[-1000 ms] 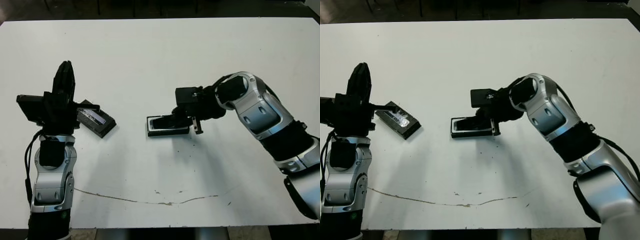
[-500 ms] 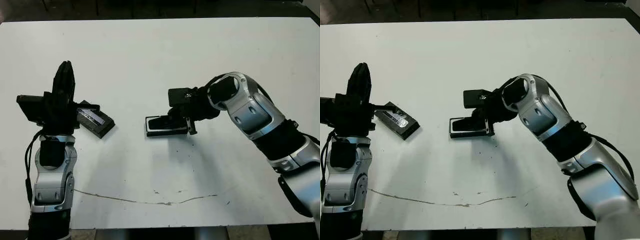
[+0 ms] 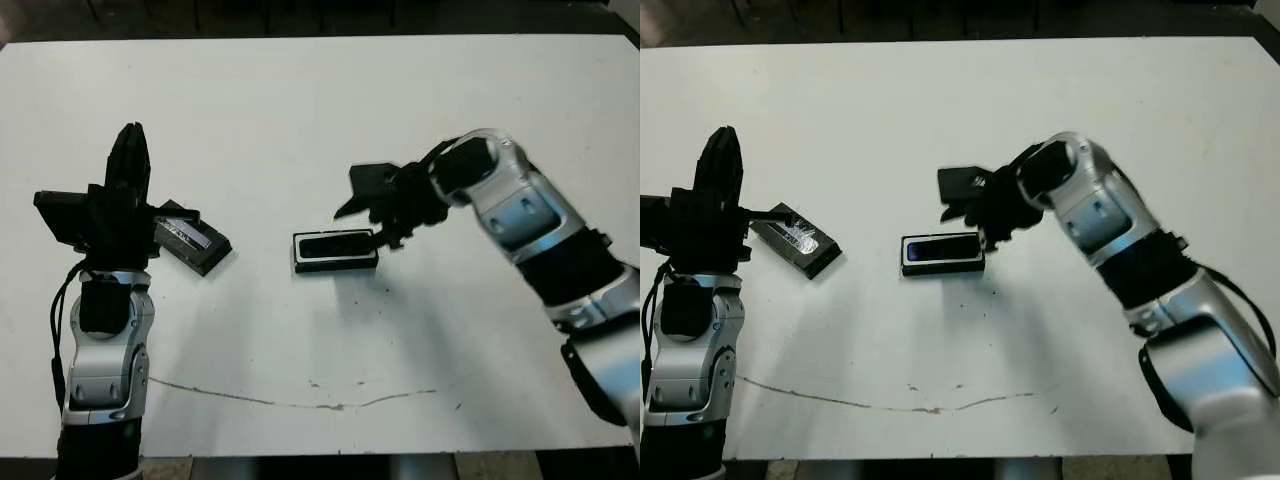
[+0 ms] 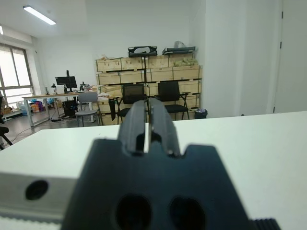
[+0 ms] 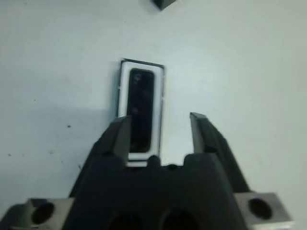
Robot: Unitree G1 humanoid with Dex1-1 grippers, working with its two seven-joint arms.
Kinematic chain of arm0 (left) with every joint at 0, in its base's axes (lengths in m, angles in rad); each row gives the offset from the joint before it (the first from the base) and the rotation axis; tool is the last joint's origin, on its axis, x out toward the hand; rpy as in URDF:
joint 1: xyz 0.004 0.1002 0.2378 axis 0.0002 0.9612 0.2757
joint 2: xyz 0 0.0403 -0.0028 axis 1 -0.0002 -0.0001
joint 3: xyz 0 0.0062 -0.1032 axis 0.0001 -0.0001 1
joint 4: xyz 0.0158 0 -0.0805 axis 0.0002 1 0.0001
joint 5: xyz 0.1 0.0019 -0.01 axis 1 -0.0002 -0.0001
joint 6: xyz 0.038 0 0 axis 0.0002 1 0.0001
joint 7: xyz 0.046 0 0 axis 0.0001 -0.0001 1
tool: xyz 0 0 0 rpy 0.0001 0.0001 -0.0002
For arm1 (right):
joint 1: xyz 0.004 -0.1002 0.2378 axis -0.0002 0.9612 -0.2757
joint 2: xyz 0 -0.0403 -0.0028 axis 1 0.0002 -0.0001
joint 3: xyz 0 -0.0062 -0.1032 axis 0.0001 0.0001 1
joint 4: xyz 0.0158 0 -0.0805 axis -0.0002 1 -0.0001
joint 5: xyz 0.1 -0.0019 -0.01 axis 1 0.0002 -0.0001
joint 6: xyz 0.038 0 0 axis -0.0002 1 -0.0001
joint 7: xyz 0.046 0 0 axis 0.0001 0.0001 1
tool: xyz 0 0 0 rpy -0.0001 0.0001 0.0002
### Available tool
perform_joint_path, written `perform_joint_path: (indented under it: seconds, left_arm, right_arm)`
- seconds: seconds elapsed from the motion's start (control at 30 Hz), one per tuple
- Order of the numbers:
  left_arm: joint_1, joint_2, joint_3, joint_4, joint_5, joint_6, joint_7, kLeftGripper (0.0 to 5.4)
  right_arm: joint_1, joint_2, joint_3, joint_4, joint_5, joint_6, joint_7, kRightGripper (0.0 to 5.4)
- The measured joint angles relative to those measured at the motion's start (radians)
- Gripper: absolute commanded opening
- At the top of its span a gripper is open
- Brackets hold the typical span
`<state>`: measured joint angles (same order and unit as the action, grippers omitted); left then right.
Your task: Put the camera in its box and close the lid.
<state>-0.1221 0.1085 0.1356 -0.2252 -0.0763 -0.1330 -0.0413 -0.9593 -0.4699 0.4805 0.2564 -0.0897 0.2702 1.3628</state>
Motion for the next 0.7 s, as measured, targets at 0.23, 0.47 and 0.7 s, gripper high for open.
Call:
perform_joint_path:
  seconds: [0.23,0.47,0.7]
  left_arm:
    - [0.0,0.0,-0.001,0.0,0.002,0.0,0.0,0.0]
    - [0.0,0.0,-0.001,-0.001,0.002,0.0,0.0,0.0]
    - [0.0,0.0,0.002,0.003,0.001,-0.002,0.0,0.0]
  right_arm:
    - [-0.022,-0.021,-0.081,0.013,0.047,-0.01,0.004,4.18]
    - [-0.037,-0.045,-0.174,-0.005,0.105,0.035,-0.021,5.39]
    - [0.199,0.009,-0.402,-0.284,0.184,0.116,-0.414,4.89]
